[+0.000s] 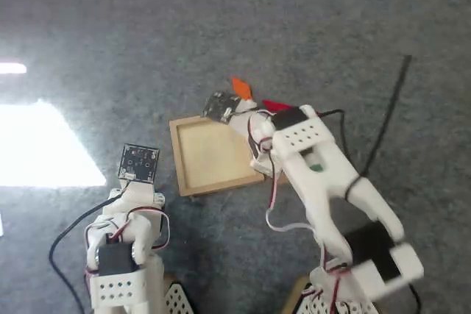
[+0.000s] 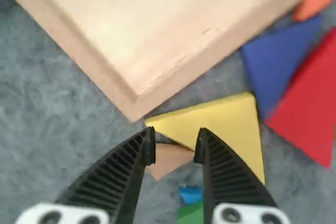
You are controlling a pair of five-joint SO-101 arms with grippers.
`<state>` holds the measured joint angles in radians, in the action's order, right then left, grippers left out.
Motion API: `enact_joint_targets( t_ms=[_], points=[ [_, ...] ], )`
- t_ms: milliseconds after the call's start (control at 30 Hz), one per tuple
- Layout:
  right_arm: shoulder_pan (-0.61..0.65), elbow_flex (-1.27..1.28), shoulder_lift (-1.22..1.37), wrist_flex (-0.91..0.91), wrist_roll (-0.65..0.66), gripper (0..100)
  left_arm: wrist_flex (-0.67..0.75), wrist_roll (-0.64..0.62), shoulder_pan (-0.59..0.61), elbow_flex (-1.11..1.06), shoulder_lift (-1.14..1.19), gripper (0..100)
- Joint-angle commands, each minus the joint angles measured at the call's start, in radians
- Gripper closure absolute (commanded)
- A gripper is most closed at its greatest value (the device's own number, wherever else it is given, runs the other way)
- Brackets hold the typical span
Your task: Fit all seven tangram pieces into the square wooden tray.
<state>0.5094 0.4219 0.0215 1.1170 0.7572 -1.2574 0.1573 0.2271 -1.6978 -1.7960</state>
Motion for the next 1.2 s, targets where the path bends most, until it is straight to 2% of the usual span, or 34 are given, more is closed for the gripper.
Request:
enact_joint_targets(
  t_ms=[0,167,333,533,767,1033,1167],
  points=[
    [-0.028,-0.11,0.096,0.015,0.157,78.6,-0.005,0.005,-0.005,0.015,-0.02,99],
    [-0.088,-0.216,0.216,0.097,0.371,61.2,-0.005,0.005,-0.005,0.015,-0.02,99],
    [-0.131,-0.325,0.343,0.108,0.445,60.4,-0.005,0.005,-0.005,0.015,-0.02,99],
    [-0.131,-0.394,0.463,0.107,0.454,60.4,-0.005,0.005,-0.005,0.015,-0.02,99],
    [-0.13,-0.417,0.447,0.108,0.454,60.4,-0.005,0.005,-0.005,0.015,-0.02,99],
    [-0.222,-0.4,0.449,0.185,0.451,60.4,-0.005,0.005,-0.005,0.015,-0.02,99],
    [-0.22,-0.4,0.449,0.183,0.45,60.4,-0.005,0.005,-0.005,0.015,-0.02,99]
  ],
)
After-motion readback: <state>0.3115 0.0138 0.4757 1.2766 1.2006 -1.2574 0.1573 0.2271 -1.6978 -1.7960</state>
